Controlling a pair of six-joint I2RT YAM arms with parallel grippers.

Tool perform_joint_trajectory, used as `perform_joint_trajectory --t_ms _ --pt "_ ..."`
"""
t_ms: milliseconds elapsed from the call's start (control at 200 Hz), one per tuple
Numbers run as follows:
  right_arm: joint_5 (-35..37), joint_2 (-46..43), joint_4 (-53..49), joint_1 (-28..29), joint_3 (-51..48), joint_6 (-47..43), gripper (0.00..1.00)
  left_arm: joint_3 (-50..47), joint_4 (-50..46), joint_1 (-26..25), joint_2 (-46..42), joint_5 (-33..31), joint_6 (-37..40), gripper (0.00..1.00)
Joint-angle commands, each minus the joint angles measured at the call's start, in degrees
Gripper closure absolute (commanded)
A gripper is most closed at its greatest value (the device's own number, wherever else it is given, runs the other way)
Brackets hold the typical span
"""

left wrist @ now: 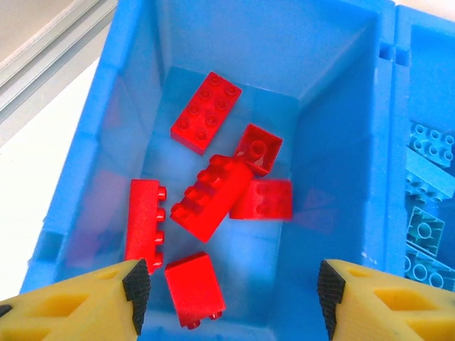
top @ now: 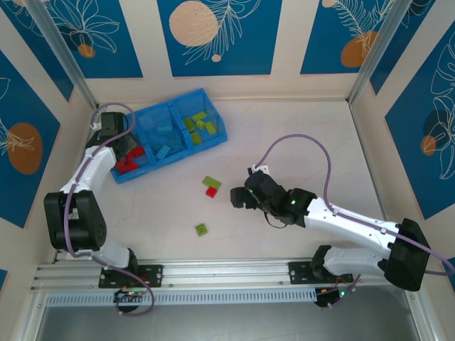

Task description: Sort the legos into containers by color

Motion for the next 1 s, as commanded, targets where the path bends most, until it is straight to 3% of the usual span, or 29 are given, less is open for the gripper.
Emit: perform_joint_trajectory --t_ms 0,110,215,305,380,480,610,685,840,995 --pt "-1.4 2.7 3.2 -1.1 3.0 -3.3 0.11 0.1 -3.9 -1.4 -7.3 0.2 -0.1 0.35" --pt "-6.9 9.2 4.6 -2.6 6.7 -6.9 0.11 -1.8 -6.7 -7.9 -16.2 1.2 2.4 0.35" --pt "-9.1 17.9 3.9 -3.1 12.9 -11.2 0.11 -2.0 -10.9 -18.6 -23.7 1.7 6.6 0.35" --pt "-10.0 25.8 3.1 -3.3 18.7 -16.1 0.12 -2.2 -14.5 -26.6 -28.1 8.0 10.6 0.35" --pt "-11.7 32.0 2.9 -3.6 23.8 -19.6 0.12 -3.0 -17.8 -30.5 -31.3 14.8 15.8 0.28" --pt "-14.6 39.3 2.9 -5.0 29.2 -22.6 0.12 -2.8 -23.0 -31.5 -35.2 21.4 22.7 0.21" --pt "-16.3 48.3 -0.6 -6.5 37.8 -26.3 0.12 -4.5 -25.8 -31.5 -39.3 18.5 29.2 0.16" --pt "-15.5 52.2 -2.2 -6.5 41.4 -27.7 0.12 -8.3 -23.1 -31.5 -41.3 18.1 30.6 0.2" --pt "-14.3 56.7 -6.1 -6.6 45.6 -28.3 0.18 -11.8 -19.9 -31.4 -42.1 20.5 32.8 0.15" --pt "-14.4 57.7 -6.7 -6.7 44.9 -28.1 0.29 -13.5 -18.9 -31.1 -44.5 20.2 32.9 0.0"
